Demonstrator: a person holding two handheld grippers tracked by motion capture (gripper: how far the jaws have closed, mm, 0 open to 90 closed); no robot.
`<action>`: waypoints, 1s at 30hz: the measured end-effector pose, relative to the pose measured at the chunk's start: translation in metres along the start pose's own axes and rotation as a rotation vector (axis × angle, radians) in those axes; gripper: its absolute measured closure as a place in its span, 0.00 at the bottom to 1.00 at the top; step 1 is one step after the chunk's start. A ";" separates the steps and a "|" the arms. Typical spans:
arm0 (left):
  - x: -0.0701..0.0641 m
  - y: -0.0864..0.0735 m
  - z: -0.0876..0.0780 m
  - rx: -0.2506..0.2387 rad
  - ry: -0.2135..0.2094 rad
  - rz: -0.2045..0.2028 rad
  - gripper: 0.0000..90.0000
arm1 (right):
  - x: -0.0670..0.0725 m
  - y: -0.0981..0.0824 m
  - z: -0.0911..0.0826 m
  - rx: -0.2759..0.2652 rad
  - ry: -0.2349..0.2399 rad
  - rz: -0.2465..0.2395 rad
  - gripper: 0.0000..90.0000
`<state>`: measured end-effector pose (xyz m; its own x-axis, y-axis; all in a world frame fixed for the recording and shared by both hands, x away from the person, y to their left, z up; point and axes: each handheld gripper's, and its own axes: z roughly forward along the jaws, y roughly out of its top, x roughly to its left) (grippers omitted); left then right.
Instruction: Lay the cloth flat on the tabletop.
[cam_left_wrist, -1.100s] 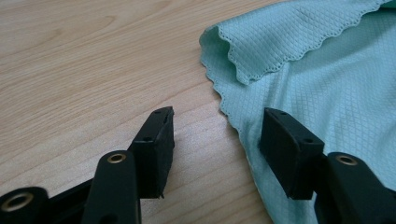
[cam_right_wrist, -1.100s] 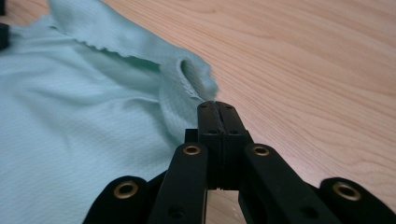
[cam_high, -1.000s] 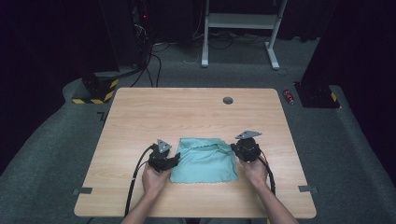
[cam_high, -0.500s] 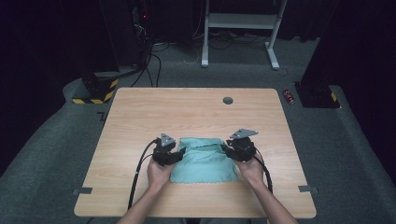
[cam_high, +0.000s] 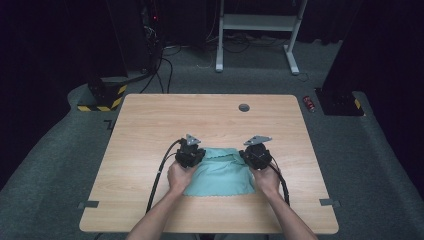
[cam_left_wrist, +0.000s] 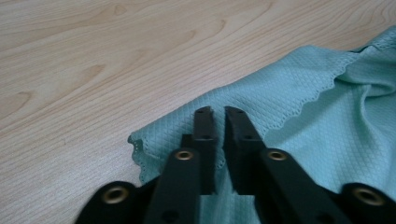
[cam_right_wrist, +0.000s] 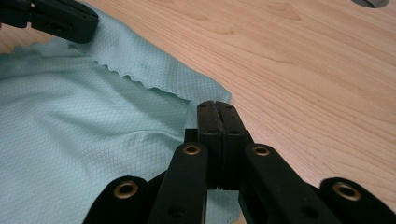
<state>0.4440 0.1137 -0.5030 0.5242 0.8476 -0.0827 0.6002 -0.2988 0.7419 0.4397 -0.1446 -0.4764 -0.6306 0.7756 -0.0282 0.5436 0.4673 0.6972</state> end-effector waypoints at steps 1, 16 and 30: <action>0.000 0.000 -0.001 0.000 -0.007 -0.003 1.00 | 0.000 0.000 -0.002 0.000 0.003 0.009 1.00; -0.005 0.001 -0.026 -0.020 -0.040 0.112 0.85 | -0.006 -0.037 -0.009 0.066 -0.013 -0.022 0.96; -0.020 -0.004 -0.003 0.019 -0.016 0.189 0.56 | 0.008 0.006 0.003 -0.017 -0.019 -0.052 0.77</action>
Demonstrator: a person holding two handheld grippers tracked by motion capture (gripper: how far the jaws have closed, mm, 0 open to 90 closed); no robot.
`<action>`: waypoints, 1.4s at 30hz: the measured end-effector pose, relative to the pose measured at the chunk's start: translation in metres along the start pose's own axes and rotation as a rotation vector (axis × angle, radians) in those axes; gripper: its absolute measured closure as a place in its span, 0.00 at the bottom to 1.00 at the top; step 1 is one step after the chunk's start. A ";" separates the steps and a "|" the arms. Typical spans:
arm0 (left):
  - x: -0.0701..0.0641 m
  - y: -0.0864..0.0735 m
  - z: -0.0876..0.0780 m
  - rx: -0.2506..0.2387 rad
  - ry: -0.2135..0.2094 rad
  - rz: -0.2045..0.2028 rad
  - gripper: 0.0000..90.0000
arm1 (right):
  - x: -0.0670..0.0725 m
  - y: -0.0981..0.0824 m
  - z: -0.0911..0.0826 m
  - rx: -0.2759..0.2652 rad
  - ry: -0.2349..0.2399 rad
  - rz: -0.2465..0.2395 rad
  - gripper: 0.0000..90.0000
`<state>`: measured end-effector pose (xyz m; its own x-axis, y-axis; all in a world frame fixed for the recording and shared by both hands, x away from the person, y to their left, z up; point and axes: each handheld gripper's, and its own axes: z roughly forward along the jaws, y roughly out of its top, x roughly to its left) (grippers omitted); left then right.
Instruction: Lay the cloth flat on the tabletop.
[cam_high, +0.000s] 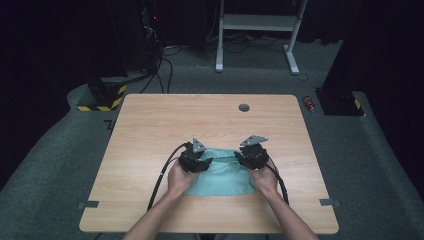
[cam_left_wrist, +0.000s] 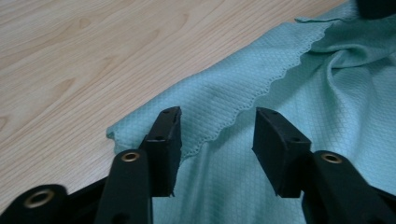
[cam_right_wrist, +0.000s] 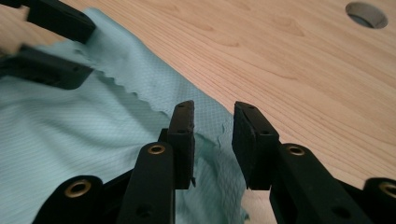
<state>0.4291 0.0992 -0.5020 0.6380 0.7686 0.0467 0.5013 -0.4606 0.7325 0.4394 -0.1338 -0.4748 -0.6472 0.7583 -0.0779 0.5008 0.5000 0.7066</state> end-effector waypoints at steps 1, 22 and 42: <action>-0.002 0.000 0.002 0.008 0.010 0.019 0.55 | 0.000 0.001 0.005 0.012 -0.005 0.001 0.77; 0.003 0.003 0.021 0.053 0.062 -0.011 0.97 | -0.016 -0.001 0.026 0.064 -0.016 0.056 0.98; 0.011 0.013 0.012 0.041 0.040 -0.004 0.99 | -0.031 -0.004 0.017 0.026 0.000 0.122 0.99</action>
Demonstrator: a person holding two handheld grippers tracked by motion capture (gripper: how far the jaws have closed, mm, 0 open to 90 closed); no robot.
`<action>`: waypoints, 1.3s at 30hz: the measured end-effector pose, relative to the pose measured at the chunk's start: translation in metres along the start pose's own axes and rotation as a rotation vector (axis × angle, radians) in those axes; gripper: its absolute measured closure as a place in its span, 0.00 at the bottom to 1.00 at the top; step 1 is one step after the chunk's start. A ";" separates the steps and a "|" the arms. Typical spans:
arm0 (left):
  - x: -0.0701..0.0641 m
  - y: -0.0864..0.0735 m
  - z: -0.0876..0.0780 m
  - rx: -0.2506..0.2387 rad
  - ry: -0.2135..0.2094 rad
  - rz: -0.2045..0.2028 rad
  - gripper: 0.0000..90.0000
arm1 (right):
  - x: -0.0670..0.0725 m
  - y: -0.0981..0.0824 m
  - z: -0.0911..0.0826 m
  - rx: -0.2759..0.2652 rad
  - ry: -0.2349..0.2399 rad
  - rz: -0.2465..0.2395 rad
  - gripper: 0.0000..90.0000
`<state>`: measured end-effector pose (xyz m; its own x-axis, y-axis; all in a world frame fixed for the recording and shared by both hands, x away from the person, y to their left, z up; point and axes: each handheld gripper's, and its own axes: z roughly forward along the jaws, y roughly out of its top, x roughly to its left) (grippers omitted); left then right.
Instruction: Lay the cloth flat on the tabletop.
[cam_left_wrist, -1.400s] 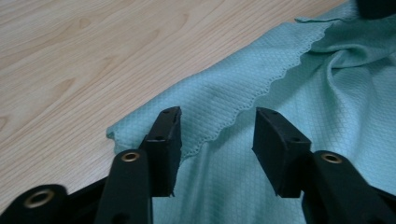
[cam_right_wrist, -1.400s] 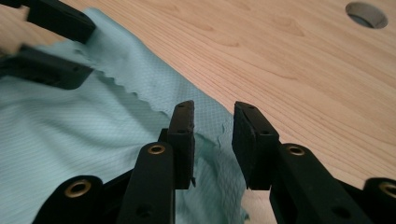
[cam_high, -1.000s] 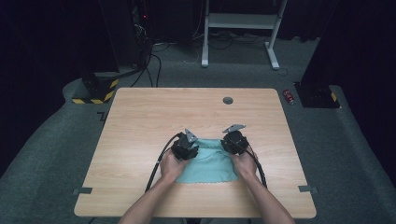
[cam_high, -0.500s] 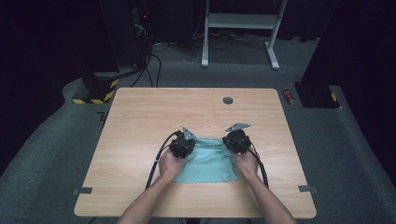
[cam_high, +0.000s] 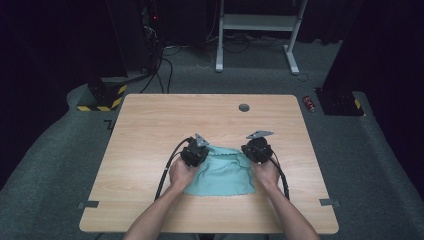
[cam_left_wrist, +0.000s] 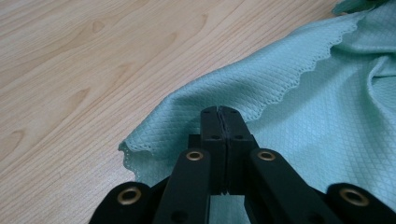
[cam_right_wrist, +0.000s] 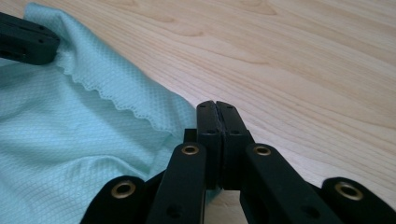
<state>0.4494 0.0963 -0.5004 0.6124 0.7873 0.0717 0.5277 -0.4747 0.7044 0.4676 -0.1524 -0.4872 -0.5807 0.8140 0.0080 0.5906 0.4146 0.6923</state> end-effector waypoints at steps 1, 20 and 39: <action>0.000 0.000 0.000 -0.002 -0.005 -0.011 0.99 | -0.001 0.000 -0.001 -0.006 -0.005 0.000 0.99; 0.023 -0.003 0.002 -0.016 -0.026 -0.169 0.97 | -0.015 -0.001 -0.012 -0.115 -0.088 -0.004 1.00; 0.026 -0.008 -0.008 0.004 0.009 -0.079 0.69 | -0.012 -0.005 -0.012 -0.107 -0.062 0.008 0.88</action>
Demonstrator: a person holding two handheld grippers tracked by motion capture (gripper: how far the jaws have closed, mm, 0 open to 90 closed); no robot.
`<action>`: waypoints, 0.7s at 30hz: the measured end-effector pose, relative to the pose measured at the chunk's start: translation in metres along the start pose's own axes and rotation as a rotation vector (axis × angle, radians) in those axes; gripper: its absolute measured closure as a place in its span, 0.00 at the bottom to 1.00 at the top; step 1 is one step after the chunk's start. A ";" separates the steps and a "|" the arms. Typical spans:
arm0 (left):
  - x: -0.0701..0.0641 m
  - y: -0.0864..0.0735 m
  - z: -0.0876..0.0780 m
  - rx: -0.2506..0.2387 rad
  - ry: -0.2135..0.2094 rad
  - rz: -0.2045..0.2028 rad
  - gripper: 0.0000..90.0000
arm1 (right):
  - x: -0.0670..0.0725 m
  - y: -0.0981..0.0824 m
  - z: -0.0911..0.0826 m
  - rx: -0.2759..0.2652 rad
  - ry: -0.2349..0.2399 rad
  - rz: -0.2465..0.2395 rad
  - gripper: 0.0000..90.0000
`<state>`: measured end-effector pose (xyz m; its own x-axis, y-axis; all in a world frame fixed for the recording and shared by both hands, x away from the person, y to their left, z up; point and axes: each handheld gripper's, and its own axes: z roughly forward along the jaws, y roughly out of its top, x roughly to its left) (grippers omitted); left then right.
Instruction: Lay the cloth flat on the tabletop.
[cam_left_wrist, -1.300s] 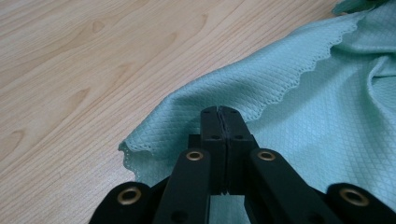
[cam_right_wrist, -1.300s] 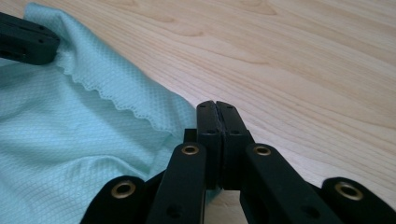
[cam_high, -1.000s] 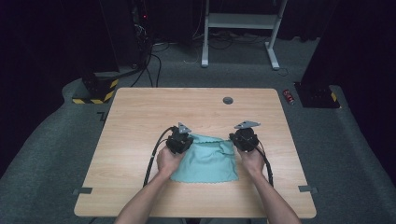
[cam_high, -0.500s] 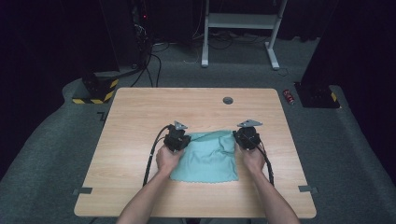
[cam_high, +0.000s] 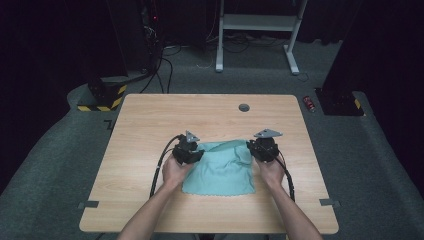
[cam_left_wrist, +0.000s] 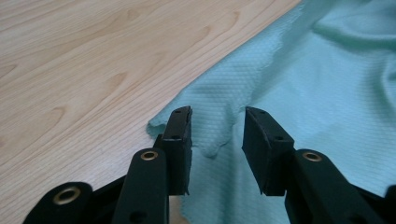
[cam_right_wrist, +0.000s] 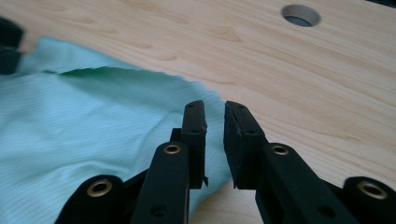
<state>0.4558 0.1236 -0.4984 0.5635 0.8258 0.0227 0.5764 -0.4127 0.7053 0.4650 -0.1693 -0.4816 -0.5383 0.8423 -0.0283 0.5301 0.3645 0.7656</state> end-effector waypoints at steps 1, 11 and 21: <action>0.001 -0.001 0.002 0.002 0.006 -0.006 0.69 | 0.003 0.000 -0.002 -0.002 0.013 -0.016 0.88; 0.002 -0.003 0.008 -0.004 -0.001 0.003 0.63 | 0.014 -0.019 0.003 0.041 0.086 -0.012 0.87; -0.006 -0.001 0.023 -0.011 0.023 0.006 0.61 | 0.018 -0.023 0.011 0.092 0.066 -0.042 0.84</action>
<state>0.4652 0.1100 -0.5160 0.5531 0.8320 0.0429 0.5666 -0.4134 0.7128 0.4503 -0.1587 -0.5072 -0.6013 0.7989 -0.0147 0.5623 0.4362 0.7026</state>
